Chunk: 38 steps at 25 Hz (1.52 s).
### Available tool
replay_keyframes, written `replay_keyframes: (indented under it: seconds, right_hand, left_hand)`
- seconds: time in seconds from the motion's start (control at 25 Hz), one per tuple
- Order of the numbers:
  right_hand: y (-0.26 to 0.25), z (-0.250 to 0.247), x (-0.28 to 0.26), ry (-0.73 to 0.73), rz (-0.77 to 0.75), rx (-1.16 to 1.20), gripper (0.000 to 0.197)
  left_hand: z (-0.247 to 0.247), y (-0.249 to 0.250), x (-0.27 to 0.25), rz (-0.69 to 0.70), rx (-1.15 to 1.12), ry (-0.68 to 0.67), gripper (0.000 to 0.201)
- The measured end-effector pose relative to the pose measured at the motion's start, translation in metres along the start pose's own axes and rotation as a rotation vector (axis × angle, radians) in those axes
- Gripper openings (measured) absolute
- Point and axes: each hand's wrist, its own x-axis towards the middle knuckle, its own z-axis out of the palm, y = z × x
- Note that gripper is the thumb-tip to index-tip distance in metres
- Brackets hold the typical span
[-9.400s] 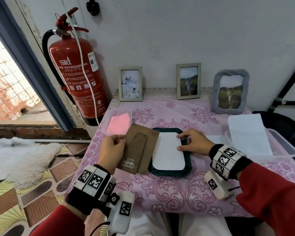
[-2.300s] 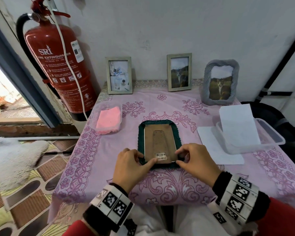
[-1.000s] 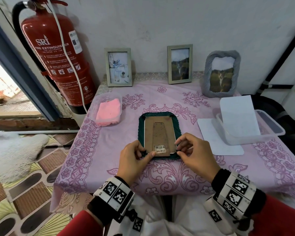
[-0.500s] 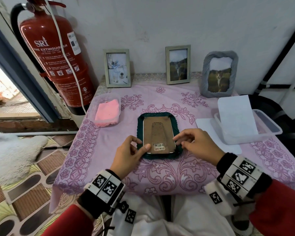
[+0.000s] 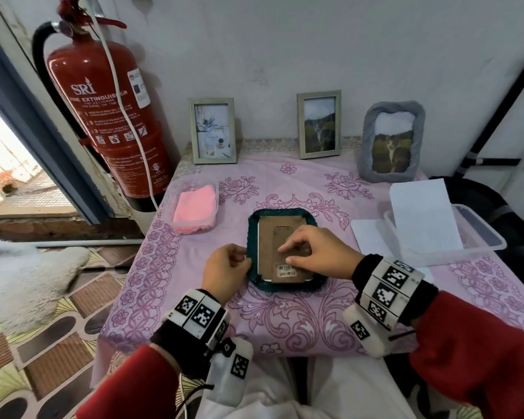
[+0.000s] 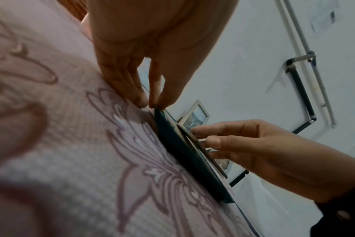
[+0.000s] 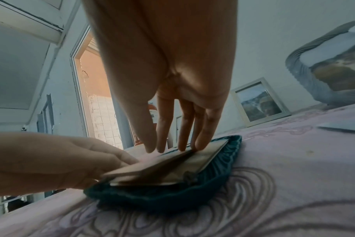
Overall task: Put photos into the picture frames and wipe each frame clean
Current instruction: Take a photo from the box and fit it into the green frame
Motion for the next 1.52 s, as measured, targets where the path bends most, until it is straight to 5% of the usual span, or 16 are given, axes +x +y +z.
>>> replay_keyframes:
  seconds: [0.2,0.44,0.76,1.12,1.32,1.52]
  right_hand:
    - [-0.004,-0.002,0.005,0.077,0.012,0.010,0.029]
    - [-0.018,-0.019,0.007,0.395,-0.009,0.160,0.029]
    - [-0.042,-0.049,0.011,0.698,-0.089,0.549,0.014]
    - [-0.037,-0.054,0.012,0.808,-0.093,0.774,0.006]
    - [-0.027,-0.057,0.009,0.760,-0.044,0.925,0.007]
    - [-0.006,-0.043,0.012,0.735,0.065,0.887,0.014]
  left_hand:
    - [-0.001,0.018,-0.010,0.007,-0.421,-0.073,0.018]
    - [0.002,0.051,-0.020,0.210,-0.607,-0.105,0.027]
    - [0.016,0.078,-0.022,0.522,-0.497,-0.021,0.030]
    - [0.026,0.085,-0.014,0.733,-0.290,-0.002,0.036]
    - [0.014,0.073,0.015,0.556,-0.279,0.106,0.038]
    - [0.005,0.063,0.039,0.256,-0.619,-0.044,0.045]
